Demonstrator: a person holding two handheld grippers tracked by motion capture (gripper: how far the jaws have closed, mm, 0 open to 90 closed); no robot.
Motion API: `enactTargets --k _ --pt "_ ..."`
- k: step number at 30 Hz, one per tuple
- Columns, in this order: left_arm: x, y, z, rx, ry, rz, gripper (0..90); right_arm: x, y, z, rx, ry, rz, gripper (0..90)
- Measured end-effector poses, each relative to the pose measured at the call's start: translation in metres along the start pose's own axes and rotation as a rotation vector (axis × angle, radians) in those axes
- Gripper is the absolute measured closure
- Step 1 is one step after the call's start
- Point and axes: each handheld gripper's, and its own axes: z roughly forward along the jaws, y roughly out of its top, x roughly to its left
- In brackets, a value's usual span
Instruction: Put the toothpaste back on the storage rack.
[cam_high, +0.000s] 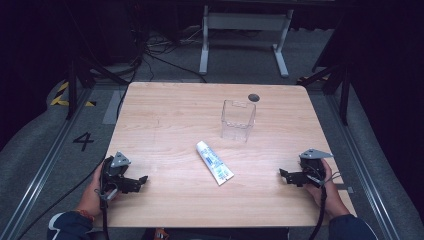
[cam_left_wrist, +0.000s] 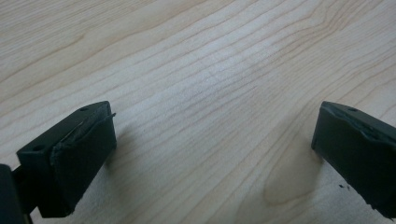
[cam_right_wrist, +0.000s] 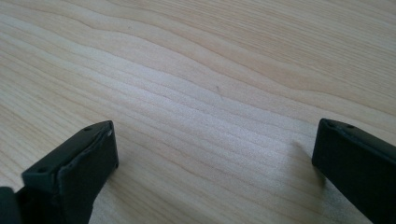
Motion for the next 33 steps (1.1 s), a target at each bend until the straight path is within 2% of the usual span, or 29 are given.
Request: enactTargets --k 1,6,7,8,9,10,11,15,16,17,18,19,21,23,25,27,28,31,33 --pt "0.001 0.001 0.000 0.006 -0.006 0.014 0.2 0.000 0.000 0.000 -0.001 0.001 -0.004 0.2" --pt "0.001 0.002 0.002 0.000 -0.011 0.034 0.4 0.000 0.000 0.000 -0.001 0.001 -0.004 0.2" --pt "0.001 0.003 0.002 0.003 -0.024 0.034 0.3 0.000 0.000 0.000 -0.001 0.000 -0.003 0.2" --pt "0.003 0.004 0.002 0.009 -0.025 0.057 0.3 0.000 0.000 0.000 0.000 -0.001 0.001 0.2" --pt "0.002 0.005 0.003 0.017 -0.036 0.044 0.3 0.000 0.000 0.000 0.000 -0.001 0.001 0.2" --pt "0.003 0.007 0.003 0.024 -0.033 0.062 0.3 0.000 0.000 0.000 0.001 0.000 -0.003 0.2" --pt "0.003 0.009 0.004 0.032 -0.052 0.066 0.3 0.000 0.000 0.000 0.001 0.002 -0.004 0.2" --pt "0.000 0.019 0.010 0.066 -0.106 0.124 1.0 0.000 0.000 0.000 -0.001 0.006 -0.008 0.2" --pt "-0.003 0.023 0.011 0.065 -0.121 0.146 3.2 0.000 0.000 0.000 -0.001 0.006 -0.008 0.2" --pt "-0.006 0.028 0.011 0.061 -0.143 0.196 8.7 0.000 0.000 0.000 -0.001 0.006 -0.008 0.2" --pt "-0.008 0.031 0.012 0.061 -0.160 0.215 17.7 0.000 0.000 0.000 0.000 0.006 -0.010 0.2" --pt "-0.012 0.038 0.013 0.074 -0.172 0.255 23.5 0.000 0.000 0.000 0.000 0.006 -0.012 0.2" --pt "-0.019 0.046 0.016 0.082 -0.177 0.286 17.5 0.000 0.000 0.000 -0.001 0.007 -0.009 0.2" --pt "-0.026 0.057 0.019 0.079 -0.215 0.318 20.3 0.000 0.000 0.000 0.000 0.009 -0.008 0.2" --pt "-0.032 0.068 0.022 0.080 -0.215 0.367 20.8 0.000 0.000 0.000 0.000 0.012 -0.010 0.2" --pt "-0.038 0.078 0.024 0.082 -0.231 0.395 20.7 0.000 0.000 0.000 0.000 0.012 -0.010 0.2" --pt "-0.043 0.087 0.027 0.082 -0.231 0.439 21.0 0.000 0.000 0.000 0.000 0.012 -0.011 0.2" --pt "-0.054 0.103 0.031 0.073 -0.255 0.494 21.1 0.000 0.000 -0.001 0.000 0.013 -0.012 0.2" --pt "-0.058 0.108 0.032 0.070 -0.265 0.509 21.1 0.000 -0.001 -0.001 0.000 0.014 -0.013 0.2"
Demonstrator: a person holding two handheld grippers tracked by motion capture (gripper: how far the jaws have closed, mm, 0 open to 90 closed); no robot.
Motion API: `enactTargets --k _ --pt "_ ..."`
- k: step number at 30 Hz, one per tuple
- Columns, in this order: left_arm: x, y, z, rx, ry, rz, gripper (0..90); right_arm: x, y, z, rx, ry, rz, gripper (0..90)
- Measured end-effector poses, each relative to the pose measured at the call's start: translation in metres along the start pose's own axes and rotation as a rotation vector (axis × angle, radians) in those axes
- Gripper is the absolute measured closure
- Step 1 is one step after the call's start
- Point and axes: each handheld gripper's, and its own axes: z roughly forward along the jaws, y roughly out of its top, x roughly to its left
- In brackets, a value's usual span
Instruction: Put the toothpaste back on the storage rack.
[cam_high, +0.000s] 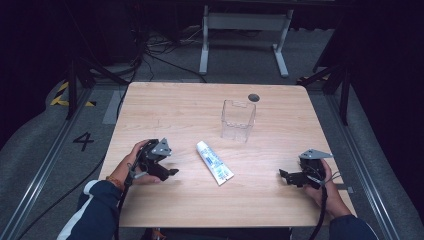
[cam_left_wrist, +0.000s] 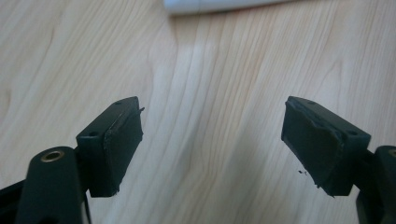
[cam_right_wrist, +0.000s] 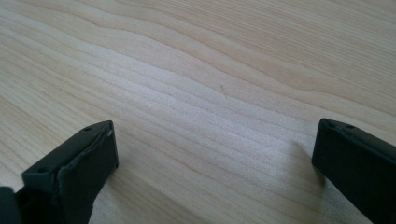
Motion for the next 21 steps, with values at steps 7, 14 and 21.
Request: enactTargets --k 7,14,21 --pt "0.000 0.038 0.018 0.018 -0.050 0.096 20.7 0.000 0.000 0.000 0.001 0.001 -0.001 0.2" --pt "-0.001 0.074 0.037 0.059 -0.104 0.179 19.3 0.000 0.000 0.000 0.000 0.003 -0.004 0.2" --pt "-0.008 0.101 0.055 0.081 -0.139 0.250 18.7 0.000 0.000 0.000 0.000 0.005 -0.006 0.2"
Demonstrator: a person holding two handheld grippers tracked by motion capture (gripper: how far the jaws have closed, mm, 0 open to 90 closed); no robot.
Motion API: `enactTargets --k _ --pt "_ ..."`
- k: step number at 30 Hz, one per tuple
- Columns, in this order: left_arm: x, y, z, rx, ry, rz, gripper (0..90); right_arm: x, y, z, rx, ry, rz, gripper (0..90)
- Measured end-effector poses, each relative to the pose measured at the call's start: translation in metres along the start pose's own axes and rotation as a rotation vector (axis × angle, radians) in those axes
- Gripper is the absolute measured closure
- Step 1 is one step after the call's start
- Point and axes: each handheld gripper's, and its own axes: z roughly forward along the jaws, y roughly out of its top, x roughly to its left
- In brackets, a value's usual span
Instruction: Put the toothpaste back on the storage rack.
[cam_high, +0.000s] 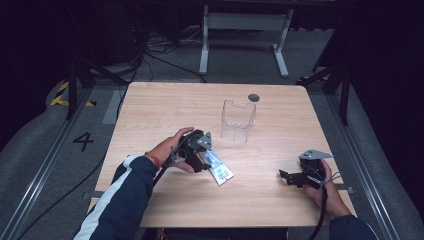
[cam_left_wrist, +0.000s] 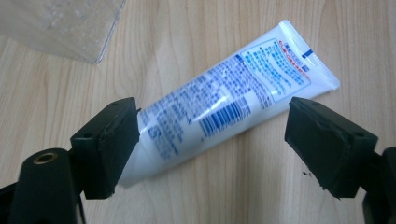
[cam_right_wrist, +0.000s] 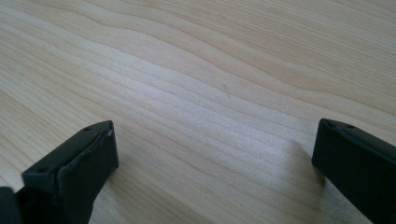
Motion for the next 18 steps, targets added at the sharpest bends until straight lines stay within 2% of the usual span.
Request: enactTargets --k 5,8,11,16,17,18 --pt "0.000 0.009 0.015 0.029 -0.057 0.038 19.8 0.000 0.000 0.000 -0.001 0.003 -0.004 0.2" --pt "0.001 0.010 0.021 0.010 -0.068 0.024 19.0 0.000 0.000 0.000 0.000 0.006 -0.006 0.2" --pt "0.002 0.011 0.024 0.006 -0.081 0.024 15.5 0.000 0.000 0.000 0.000 0.007 -0.008 0.2" --pt "0.002 0.012 0.028 0.006 -0.113 0.017 15.1 0.000 0.000 0.000 0.000 0.011 -0.010 0.2" --pt "0.002 0.013 0.028 0.013 -0.123 0.016 15.1 0.000 0.000 0.000 0.000 0.011 -0.010 0.2" --pt "0.002 0.013 0.030 0.040 -0.130 0.025 15.1 0.000 0.000 0.000 0.000 0.011 -0.010 0.2"
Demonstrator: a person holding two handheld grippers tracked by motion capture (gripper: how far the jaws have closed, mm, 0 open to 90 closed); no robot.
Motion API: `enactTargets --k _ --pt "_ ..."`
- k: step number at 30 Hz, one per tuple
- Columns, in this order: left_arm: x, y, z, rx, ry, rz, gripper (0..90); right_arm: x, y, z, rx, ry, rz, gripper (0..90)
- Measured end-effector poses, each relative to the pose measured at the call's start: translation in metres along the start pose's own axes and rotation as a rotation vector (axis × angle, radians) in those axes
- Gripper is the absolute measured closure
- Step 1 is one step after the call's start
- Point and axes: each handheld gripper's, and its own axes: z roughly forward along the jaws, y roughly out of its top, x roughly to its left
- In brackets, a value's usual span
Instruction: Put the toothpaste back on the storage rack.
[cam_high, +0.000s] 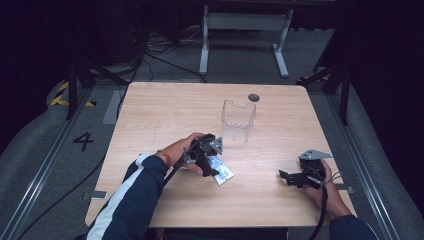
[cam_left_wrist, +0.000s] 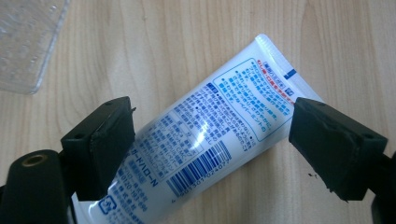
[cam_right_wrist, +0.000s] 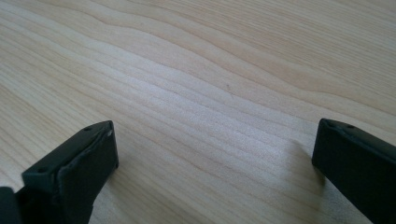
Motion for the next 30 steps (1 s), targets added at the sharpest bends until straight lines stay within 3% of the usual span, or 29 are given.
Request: enactTargets --k 4,7,14,21,28,30 --pt "0.005 -0.002 0.013 0.122 -0.046 -0.018 13.9 0.000 0.000 0.000 0.000 0.001 -0.001 0.2" --pt "0.003 -0.002 0.012 0.106 -0.054 -0.017 16.9 0.000 0.000 0.000 0.001 0.001 -0.003 0.2" --pt "0.002 0.002 0.012 0.130 -0.028 0.005 21.4 0.000 0.000 0.000 0.000 0.006 -0.006 0.2" --pt "-0.002 0.004 0.008 0.150 -0.061 0.028 42.7 0.000 0.000 0.000 0.001 0.011 -0.010 0.2" --pt "-0.002 0.009 0.009 0.178 -0.065 0.043 46.2 0.000 0.000 0.000 0.001 0.011 -0.011 0.2" --pt "-0.002 0.011 0.009 0.205 -0.071 0.051 47.1 0.000 0.000 0.000 0.002 0.011 -0.011 0.2"
